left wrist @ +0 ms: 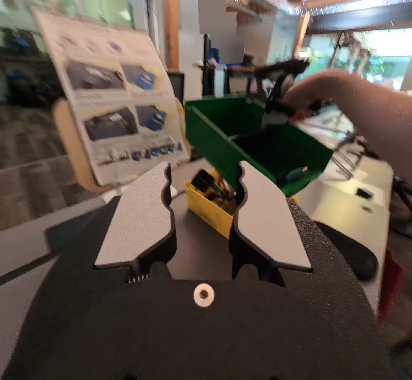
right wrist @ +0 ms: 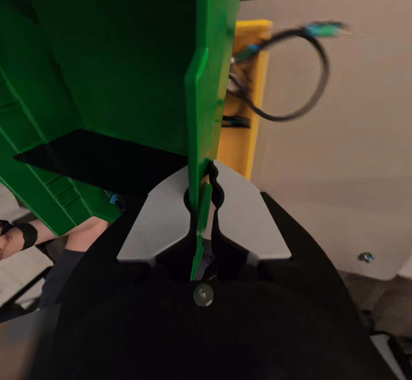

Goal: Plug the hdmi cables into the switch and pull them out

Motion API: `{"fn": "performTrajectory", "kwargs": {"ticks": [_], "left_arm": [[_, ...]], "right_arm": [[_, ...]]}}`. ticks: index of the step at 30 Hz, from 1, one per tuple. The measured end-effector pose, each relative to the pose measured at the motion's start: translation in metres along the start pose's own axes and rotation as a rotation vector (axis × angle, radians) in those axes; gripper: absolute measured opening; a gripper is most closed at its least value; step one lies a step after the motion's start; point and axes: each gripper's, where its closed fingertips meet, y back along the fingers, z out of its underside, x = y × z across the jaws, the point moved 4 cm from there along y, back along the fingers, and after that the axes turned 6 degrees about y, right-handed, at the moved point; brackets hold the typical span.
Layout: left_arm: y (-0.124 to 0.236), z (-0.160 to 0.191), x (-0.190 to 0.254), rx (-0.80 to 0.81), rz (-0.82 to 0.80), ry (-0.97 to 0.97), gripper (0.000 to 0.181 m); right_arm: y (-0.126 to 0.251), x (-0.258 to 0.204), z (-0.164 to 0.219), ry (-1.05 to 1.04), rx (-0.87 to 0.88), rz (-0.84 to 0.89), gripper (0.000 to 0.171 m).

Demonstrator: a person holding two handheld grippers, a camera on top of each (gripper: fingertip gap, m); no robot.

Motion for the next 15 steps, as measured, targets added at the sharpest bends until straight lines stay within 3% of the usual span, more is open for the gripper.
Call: {"fn": "performTrajectory", "kwargs": {"ticks": [3, 8, 12, 15], "left_arm": [[-0.060, 0.047, 0.018, -0.200, 0.209, 0.110, 0.050], [-0.136, 0.138, 0.011, -0.511, 0.195, 0.238, 0.061], [-0.165, 0.184, 0.014, -0.591, 0.179, 0.236, 0.057], [-0.178, 0.208, 0.014, -0.690, 0.177, 0.293, 0.066]], "right_arm": [[0.017, 0.092, 0.054, -0.175, 0.016, 0.042, 0.009], [0.005, 0.213, 0.149, -0.366, -0.080, 0.090, 0.010], [-0.025, 0.266, 0.187, -0.376, -0.131, 0.083, 0.011], [-0.053, 0.286, 0.196, -0.343, -0.183, 0.053, 0.011]]}}
